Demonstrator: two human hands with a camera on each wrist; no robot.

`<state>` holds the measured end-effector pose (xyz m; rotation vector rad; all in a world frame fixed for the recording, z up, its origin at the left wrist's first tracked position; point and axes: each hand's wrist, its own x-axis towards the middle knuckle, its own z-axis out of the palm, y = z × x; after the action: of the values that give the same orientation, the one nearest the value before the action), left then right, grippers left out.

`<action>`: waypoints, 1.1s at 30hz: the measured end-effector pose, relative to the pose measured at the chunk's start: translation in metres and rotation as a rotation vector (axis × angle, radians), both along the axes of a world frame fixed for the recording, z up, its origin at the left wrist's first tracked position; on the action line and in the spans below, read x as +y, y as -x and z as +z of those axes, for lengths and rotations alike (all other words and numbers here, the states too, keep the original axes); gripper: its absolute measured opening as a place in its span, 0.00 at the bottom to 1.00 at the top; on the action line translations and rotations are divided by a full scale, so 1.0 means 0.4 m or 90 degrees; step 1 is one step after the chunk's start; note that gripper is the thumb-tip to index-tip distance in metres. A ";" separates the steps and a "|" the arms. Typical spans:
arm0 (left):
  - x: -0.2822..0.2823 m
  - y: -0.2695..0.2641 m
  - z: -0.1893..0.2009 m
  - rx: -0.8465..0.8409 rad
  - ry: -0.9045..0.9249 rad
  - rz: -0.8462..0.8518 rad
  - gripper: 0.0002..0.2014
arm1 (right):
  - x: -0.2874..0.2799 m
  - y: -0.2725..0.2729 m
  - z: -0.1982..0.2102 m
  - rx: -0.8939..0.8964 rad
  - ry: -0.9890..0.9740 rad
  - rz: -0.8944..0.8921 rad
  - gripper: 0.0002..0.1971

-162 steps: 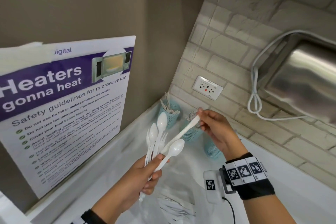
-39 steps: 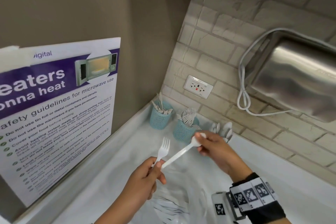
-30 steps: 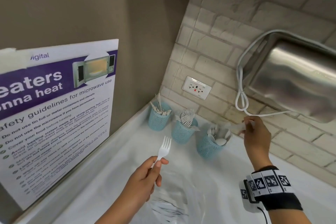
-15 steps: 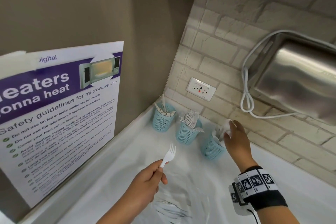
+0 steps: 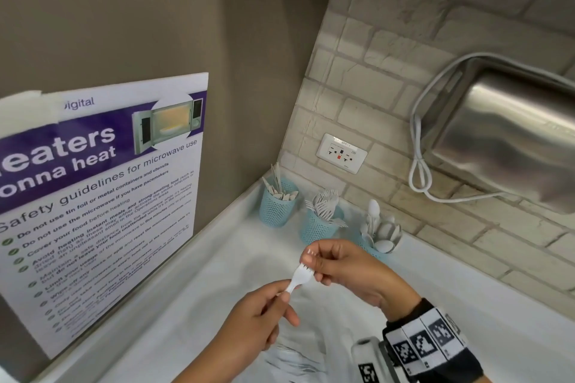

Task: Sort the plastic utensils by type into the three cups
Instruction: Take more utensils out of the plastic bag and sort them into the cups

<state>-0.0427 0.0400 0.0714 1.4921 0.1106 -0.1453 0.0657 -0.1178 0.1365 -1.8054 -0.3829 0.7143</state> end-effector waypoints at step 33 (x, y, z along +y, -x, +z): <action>0.057 0.005 -0.024 -0.106 -0.194 0.055 0.12 | -0.051 -0.207 -0.075 -0.380 0.264 -0.280 0.12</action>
<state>-0.0449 0.0627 0.0618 1.7928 0.0654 0.0691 0.1486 -0.1383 0.1067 -2.3844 -0.2138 -0.0776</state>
